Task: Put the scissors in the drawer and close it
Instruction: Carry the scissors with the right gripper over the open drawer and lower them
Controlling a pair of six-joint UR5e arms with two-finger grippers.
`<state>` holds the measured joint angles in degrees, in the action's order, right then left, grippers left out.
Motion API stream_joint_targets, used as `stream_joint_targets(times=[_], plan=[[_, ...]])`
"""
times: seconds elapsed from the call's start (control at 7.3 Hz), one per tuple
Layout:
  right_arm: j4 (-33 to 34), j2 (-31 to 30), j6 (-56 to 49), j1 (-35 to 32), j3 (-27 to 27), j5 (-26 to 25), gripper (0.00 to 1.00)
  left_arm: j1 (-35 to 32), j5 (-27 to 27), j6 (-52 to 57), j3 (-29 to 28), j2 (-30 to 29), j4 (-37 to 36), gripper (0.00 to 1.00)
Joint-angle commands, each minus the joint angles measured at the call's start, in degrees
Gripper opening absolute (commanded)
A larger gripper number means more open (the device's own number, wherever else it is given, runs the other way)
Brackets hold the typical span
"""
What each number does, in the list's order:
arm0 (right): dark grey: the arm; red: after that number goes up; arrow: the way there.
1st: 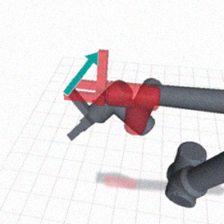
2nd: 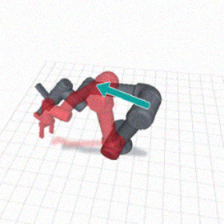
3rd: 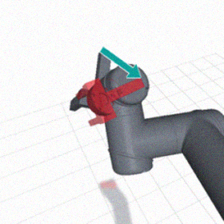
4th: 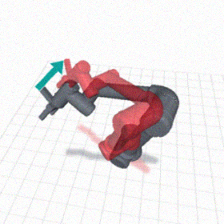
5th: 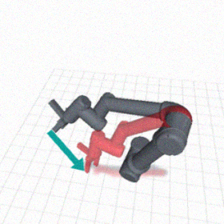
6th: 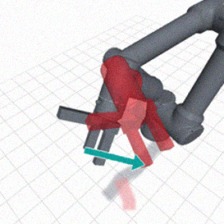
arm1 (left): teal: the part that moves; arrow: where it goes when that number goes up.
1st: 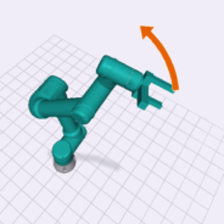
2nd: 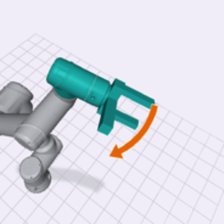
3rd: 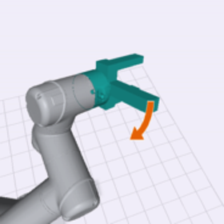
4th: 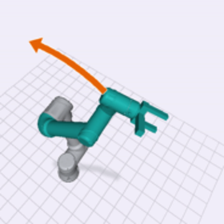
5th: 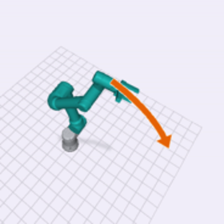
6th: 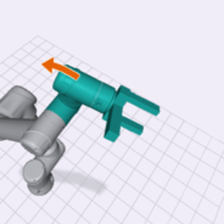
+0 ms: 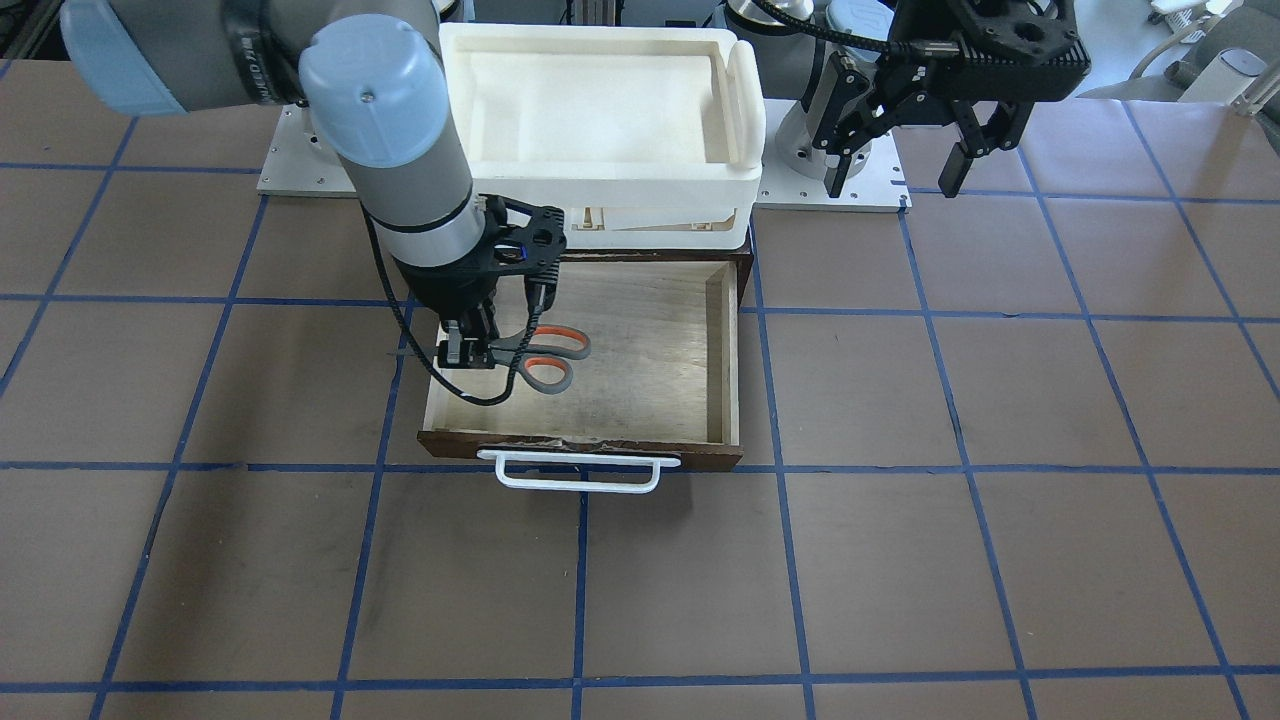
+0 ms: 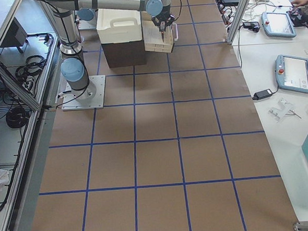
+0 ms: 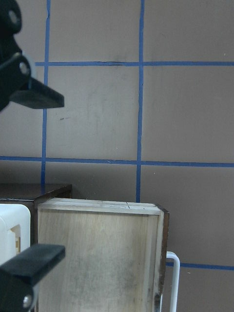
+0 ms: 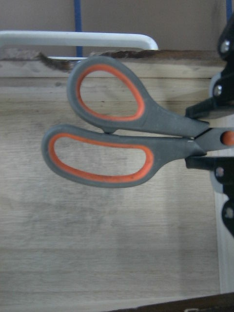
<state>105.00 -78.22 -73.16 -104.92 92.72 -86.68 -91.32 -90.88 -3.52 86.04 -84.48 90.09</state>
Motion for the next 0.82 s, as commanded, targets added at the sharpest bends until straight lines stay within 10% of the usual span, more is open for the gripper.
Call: stream_joint_targets(times=[0.0,0.68], plan=[[1.88,3.58,1.44,-5.62,-2.27,-2.0,0.0,0.0,0.0,0.0,0.0,0.01,0.0,1.0],[2.41,7.55,2.94,-8.02,-3.78,-1.92,0.0,0.0,0.0,0.0,0.0,0.01,0.0,1.0]])
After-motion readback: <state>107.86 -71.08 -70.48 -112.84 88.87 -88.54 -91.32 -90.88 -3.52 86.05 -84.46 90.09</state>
